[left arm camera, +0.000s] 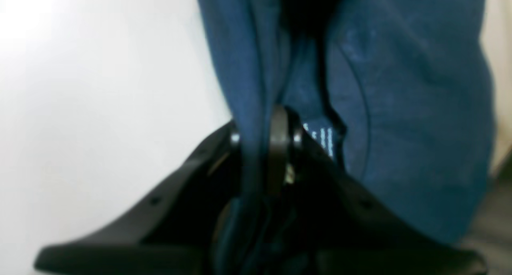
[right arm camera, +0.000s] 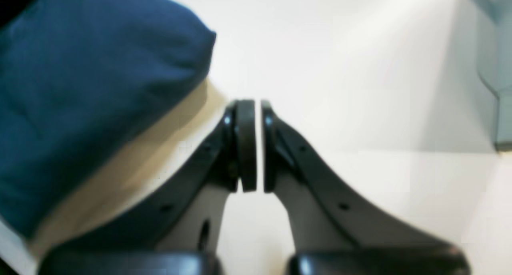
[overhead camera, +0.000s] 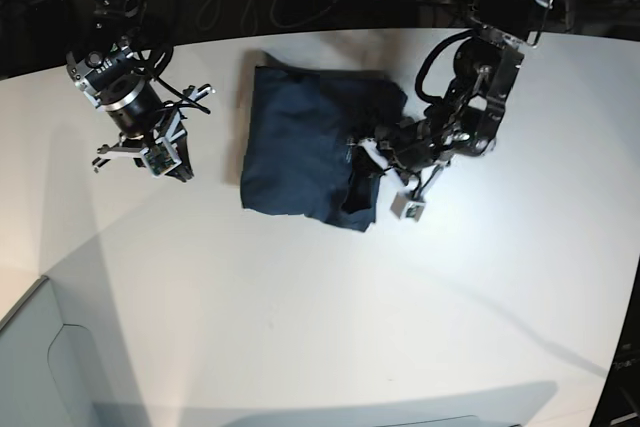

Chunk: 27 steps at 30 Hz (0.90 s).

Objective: Fold the T-shirt properly
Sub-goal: 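Push the bundle's side with the left gripper to square it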

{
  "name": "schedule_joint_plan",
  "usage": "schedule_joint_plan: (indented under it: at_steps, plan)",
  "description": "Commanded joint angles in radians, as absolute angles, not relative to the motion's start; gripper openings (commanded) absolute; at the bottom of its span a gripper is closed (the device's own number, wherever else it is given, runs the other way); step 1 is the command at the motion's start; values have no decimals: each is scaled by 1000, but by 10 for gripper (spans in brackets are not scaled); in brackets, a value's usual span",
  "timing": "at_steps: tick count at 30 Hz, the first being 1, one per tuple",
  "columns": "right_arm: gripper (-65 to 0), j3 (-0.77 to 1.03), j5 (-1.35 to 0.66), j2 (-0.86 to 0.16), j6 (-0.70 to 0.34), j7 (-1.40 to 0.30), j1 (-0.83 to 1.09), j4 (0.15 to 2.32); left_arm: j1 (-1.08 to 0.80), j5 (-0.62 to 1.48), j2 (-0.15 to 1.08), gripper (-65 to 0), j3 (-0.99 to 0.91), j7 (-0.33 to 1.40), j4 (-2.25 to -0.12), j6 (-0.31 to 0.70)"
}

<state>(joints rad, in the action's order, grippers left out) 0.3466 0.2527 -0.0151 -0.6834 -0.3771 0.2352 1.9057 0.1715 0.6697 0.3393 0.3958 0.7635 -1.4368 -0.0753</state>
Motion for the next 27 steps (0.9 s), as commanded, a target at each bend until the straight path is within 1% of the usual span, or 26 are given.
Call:
schedule_joint_plan:
  at_steps: [1, 5, 8, 9, 11, 13, 15, 18, 21, 25, 26, 27]
  plan:
    - [-650, 378, 237, -22, -698, -355, 225, 1923, 234, 648, 346, -650, 449, 769, -1425, -79]
    - [-650, 466, 236, -21, -698, -355, 225, 1926, 414, 532, 335, -650, 671, 768, -1359, -77]
    - [-650, 535, 236, -21, -698, -355, 236, 1952, 516, 438, 300, -650, 826, 766, -1334, -62]
    - [-650, 553, 236, -21, -698, -355, 245, 1959, 539, 403, 289, -650, 860, 766, -1319, -25]
    - [-650, 579, 236, -21, -698, -355, 255, 1972, 576, 315, 254, -650, 900, 766, -1294, 93]
    - [-650, 605, 236, -19, -698, -355, 280, 1986, 588, 214, 211, -650, 898, 766, -1268, 226]
    - [-650, 624, 236, -7, -698, -355, 292, 1991, 593, 102, 173, -650, 898, 760, -1248, 331]
    - [-650, 664, 239, 31, -698, -355, 306, 2006, 588, -110, 134, -650, 898, 657, -1239, 453]
    - [-650, 684, 240, 61, -698, -355, 309, 2012, 585, -265, 99, -650, 906, 585, -1237, 512]
    - [-650, 704, 240, 94, -698, -355, 331, 2012, 588, -371, 53, -650, 906, 584, -1214, 549]
    - [-650, 702, 240, 96, -698, -355, 335, 2012, 590, -383, 47, -621, 906, 584, -1213, 549]
    - [-650, 702, 240, 97, -698, -355, 337, 2014, 590, -390, 44, -576, 906, 584, -1216, 549]
